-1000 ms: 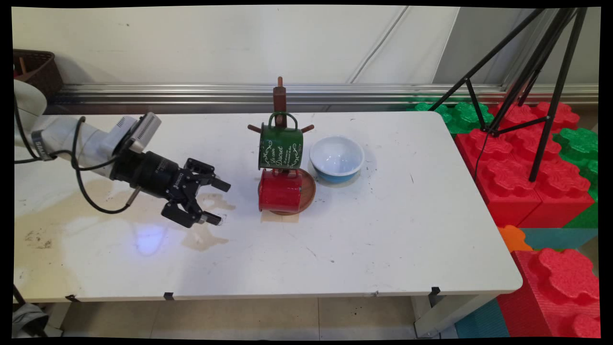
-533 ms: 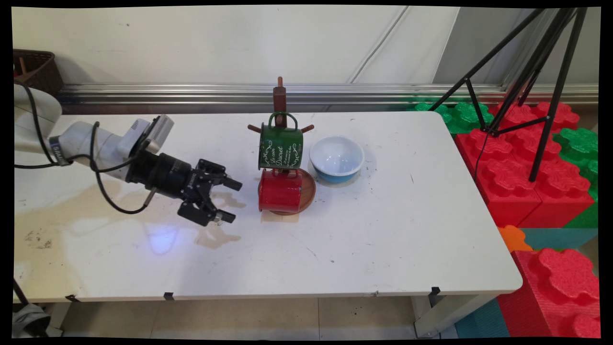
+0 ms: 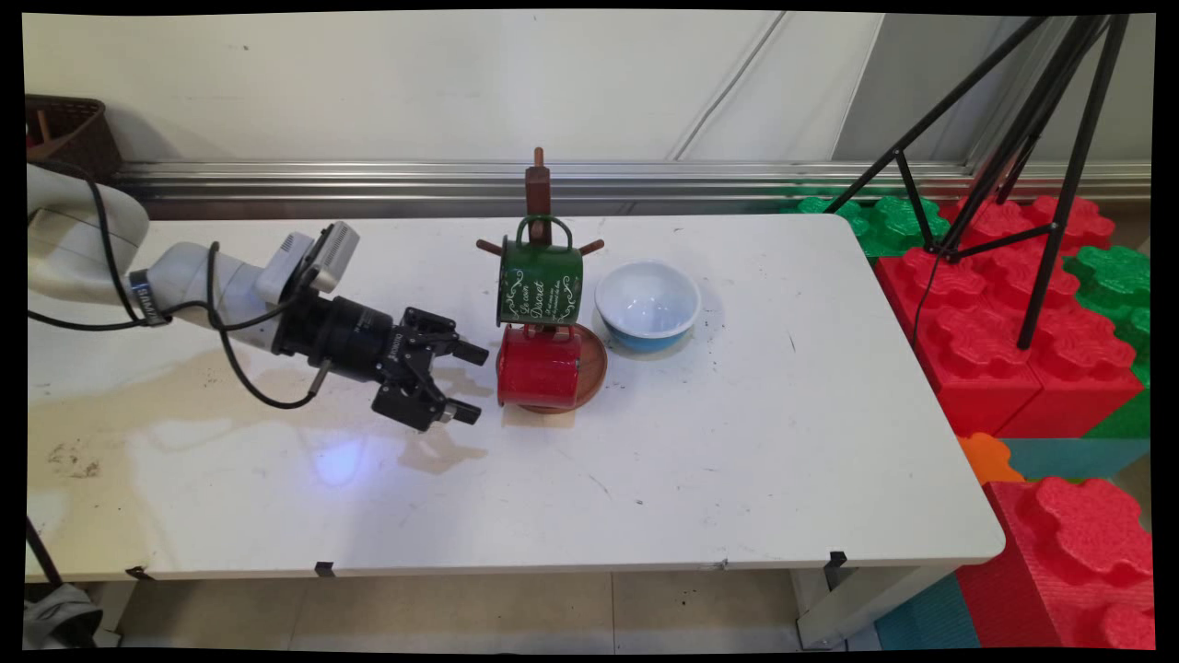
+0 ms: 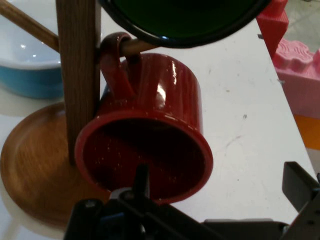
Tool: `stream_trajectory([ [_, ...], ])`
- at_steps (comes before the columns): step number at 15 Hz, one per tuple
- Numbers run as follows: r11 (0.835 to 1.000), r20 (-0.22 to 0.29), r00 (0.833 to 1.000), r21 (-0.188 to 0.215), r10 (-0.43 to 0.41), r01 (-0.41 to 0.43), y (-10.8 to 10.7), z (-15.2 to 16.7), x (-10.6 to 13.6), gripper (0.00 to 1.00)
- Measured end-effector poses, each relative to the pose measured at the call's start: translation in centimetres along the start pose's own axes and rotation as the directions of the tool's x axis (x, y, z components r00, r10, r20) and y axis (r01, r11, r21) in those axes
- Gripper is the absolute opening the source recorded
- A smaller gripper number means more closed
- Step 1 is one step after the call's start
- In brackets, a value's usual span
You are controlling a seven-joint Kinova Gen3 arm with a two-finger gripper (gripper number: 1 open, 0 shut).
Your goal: Pick up the red mug from the rack
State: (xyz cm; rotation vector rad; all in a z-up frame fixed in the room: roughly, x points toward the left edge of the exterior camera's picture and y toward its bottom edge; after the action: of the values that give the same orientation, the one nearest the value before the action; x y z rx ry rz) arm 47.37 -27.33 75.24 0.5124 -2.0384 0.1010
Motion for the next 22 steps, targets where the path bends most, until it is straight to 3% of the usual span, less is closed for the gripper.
stream_trajectory([
  [11,0.995,-0.039,0.995,0.025,-0.093,0.094,-0.6,1.3,-0.3,1.00],
  [22,0.987,-0.077,0.984,0.021,-0.160,0.162,-0.8,1.9,-0.6,1.00],
])
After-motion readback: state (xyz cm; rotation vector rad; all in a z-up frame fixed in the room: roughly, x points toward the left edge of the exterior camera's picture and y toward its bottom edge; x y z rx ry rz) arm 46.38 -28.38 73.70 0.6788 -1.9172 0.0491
